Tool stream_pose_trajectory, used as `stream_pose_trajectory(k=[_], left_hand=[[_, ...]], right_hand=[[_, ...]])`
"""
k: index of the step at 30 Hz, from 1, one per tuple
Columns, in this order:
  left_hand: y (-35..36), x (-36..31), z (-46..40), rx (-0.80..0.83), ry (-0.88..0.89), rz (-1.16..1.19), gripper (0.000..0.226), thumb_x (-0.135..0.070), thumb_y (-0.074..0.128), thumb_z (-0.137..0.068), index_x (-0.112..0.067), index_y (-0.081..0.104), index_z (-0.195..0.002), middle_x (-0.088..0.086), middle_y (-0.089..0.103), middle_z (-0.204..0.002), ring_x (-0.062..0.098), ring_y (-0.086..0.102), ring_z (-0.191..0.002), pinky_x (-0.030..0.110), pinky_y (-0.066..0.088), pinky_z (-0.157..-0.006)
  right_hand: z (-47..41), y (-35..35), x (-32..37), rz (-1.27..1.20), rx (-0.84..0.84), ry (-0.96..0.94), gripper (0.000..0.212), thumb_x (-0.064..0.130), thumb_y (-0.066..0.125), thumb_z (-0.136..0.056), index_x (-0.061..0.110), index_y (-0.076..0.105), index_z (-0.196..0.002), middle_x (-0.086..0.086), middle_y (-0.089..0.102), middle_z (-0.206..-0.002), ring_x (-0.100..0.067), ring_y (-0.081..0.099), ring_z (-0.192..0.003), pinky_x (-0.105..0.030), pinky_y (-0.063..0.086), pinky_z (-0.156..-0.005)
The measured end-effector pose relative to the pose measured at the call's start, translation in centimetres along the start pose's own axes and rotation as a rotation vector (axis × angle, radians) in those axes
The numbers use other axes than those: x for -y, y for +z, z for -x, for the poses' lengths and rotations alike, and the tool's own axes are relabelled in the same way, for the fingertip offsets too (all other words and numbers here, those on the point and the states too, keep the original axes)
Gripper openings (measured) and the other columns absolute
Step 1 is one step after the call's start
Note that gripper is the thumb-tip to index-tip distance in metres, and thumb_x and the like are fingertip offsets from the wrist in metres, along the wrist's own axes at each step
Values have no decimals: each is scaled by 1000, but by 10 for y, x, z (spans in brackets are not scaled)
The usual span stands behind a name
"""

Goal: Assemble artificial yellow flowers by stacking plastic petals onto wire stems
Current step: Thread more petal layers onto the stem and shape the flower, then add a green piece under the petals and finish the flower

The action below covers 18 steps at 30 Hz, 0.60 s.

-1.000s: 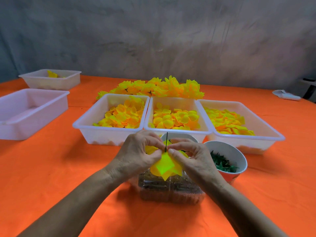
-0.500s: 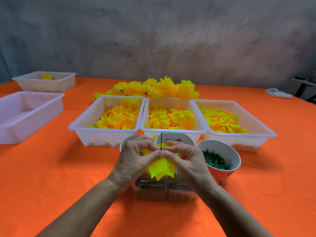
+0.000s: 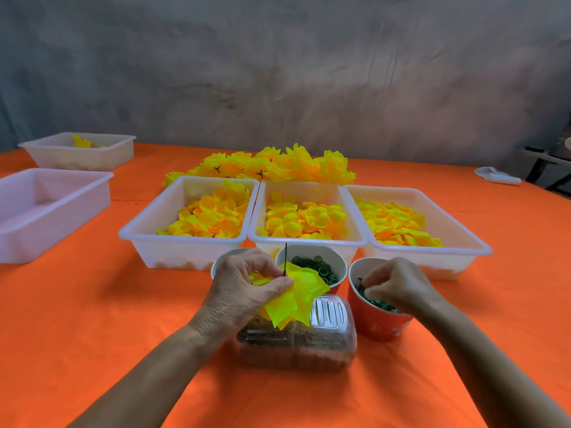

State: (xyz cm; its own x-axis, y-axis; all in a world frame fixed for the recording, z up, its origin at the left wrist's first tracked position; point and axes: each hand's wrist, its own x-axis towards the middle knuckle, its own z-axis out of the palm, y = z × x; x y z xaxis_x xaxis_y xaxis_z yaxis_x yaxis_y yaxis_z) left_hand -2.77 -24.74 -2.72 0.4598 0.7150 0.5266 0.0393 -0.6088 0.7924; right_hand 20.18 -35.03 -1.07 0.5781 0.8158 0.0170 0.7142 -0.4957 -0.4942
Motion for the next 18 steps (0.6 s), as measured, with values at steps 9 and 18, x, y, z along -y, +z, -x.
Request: stream_pose_trajectory(k=[9,18], left_hand=[[-2,-2,1,20,16,3,19,-5,83,-65,-16,68,-61,-2,65,-68,8,60,-67,21,48,-66],[-2,-3,0,27,15,-7,16,-5,83,-65,-11,69,-61,2,66,-68,7,60,-66,20,47,-65]], right_hand=[[-16,17,1,367,42,-82,13,23,67,-74,15,75,-80,-5,56,-68,-24,50,-68,-26,42,-61],[-14,5,-8,77,-67,-26,4,16,73,-76,19,76,-74,-6,68,-75,-23,64,-80,-26,44,-64]])
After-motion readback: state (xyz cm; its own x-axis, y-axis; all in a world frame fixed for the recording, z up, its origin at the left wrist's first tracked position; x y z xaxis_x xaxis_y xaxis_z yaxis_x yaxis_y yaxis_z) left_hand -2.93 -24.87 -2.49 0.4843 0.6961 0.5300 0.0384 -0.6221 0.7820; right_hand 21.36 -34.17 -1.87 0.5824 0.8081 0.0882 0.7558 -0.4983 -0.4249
